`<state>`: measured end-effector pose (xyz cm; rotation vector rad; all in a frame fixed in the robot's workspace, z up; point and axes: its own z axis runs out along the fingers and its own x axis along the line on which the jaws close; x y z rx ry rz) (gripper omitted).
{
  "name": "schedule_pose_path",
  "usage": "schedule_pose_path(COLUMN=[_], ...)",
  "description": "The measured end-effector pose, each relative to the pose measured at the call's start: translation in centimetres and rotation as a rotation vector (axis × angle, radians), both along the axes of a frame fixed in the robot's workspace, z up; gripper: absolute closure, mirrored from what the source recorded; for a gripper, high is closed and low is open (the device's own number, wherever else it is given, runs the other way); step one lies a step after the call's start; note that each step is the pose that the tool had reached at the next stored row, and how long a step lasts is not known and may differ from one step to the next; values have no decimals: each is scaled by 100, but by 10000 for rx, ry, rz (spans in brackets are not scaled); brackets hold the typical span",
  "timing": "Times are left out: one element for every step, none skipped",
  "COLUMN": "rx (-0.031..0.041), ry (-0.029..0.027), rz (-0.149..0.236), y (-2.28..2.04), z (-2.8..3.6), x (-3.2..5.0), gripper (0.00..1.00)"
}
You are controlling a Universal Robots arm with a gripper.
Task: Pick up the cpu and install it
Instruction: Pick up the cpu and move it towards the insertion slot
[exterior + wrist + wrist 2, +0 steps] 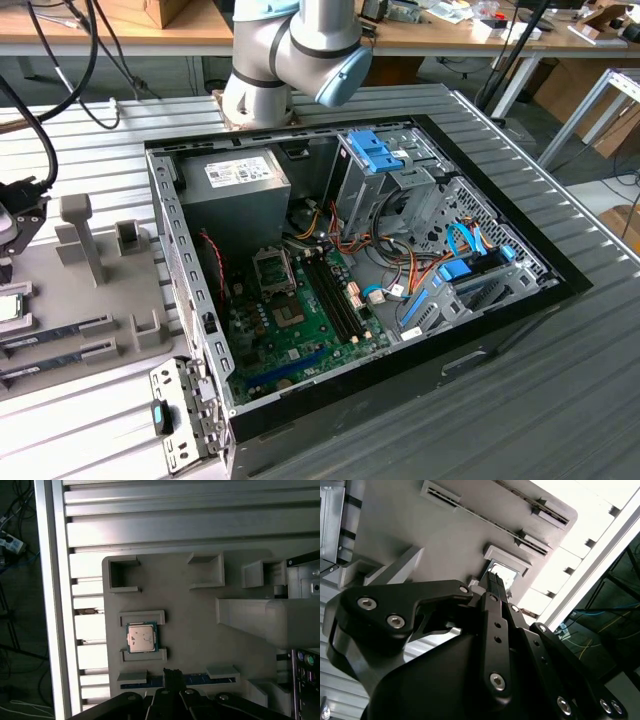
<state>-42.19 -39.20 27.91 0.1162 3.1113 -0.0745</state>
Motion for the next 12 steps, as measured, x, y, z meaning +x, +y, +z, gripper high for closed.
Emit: schedule_pose_path(rx=[0, 0, 0, 0, 0, 0, 0, 1, 0, 1, 0, 1], ry=[0, 0, 0, 0, 0, -1, 0, 0, 2, -1, 0, -1], rz=[0, 0, 0, 0, 0, -1, 0, 0, -2, -1, 0, 0], y=[0, 1, 1, 1, 1, 2, 2, 3, 12, 23, 31, 46], z=[-5, -10, -17, -22, -32, -38, -44, -56, -64, -70, -73, -79], x=[0, 0, 0, 0, 0, 0, 0, 0, -1, 0, 0, 0], gripper=[89, 89, 89, 89, 89, 89, 89, 89, 89, 89, 89, 89])
